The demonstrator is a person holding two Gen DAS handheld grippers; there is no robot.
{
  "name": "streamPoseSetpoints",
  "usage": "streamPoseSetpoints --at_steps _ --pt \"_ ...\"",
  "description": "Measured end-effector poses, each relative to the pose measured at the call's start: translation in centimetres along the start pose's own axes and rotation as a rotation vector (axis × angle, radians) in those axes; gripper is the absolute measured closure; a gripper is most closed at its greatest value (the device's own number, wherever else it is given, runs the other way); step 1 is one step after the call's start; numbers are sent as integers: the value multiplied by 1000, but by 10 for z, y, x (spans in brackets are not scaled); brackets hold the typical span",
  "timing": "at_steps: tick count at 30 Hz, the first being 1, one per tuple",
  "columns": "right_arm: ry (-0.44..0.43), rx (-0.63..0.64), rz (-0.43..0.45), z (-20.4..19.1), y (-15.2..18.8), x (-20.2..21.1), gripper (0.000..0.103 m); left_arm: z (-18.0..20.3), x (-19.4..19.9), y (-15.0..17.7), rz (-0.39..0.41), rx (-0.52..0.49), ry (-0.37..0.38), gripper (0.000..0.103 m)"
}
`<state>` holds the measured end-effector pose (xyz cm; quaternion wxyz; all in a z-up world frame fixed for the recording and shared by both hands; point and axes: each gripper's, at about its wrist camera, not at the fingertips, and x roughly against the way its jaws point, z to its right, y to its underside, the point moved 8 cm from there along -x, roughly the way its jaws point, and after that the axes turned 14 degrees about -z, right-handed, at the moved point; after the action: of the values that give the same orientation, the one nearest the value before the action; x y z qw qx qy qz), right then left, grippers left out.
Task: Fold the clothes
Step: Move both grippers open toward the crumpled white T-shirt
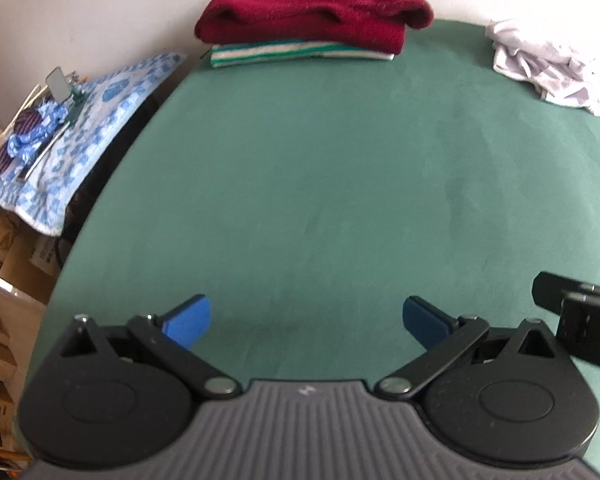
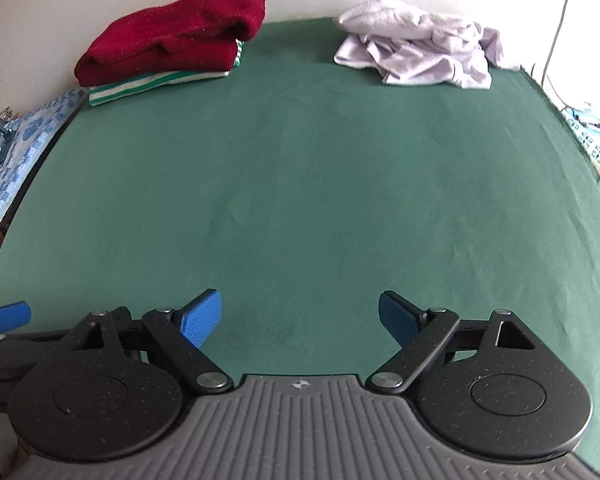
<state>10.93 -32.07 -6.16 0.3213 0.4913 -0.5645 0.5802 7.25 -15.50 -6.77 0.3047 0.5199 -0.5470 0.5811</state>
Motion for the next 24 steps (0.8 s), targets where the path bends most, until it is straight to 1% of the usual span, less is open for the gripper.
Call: streamPoseSetpoints --at_steps 2,4,8,11,16,20,24 --pt "9 -1 14 4 -4 4 15 7 4 -7 19 -12 21 1" --pt "31 -18 26 12 -8 9 15 19 6 -13 27 -44 50 1" --pt "78 -100 50 36 -13 21 15 47 9 -26 46 -135 95 1" --pt "118 -174 57 55 -9 29 15 73 12 -33 59 -205 128 1" --pt "172 -292 67 79 3 37 15 100 15 -30 72 -318 177 1" --pt "217 -341 67 88 12 42 15 112 16 -27 73 -373 198 1" --pt "243 -366 70 96 18 47 15 120 17 -26 79 -405 213 1"
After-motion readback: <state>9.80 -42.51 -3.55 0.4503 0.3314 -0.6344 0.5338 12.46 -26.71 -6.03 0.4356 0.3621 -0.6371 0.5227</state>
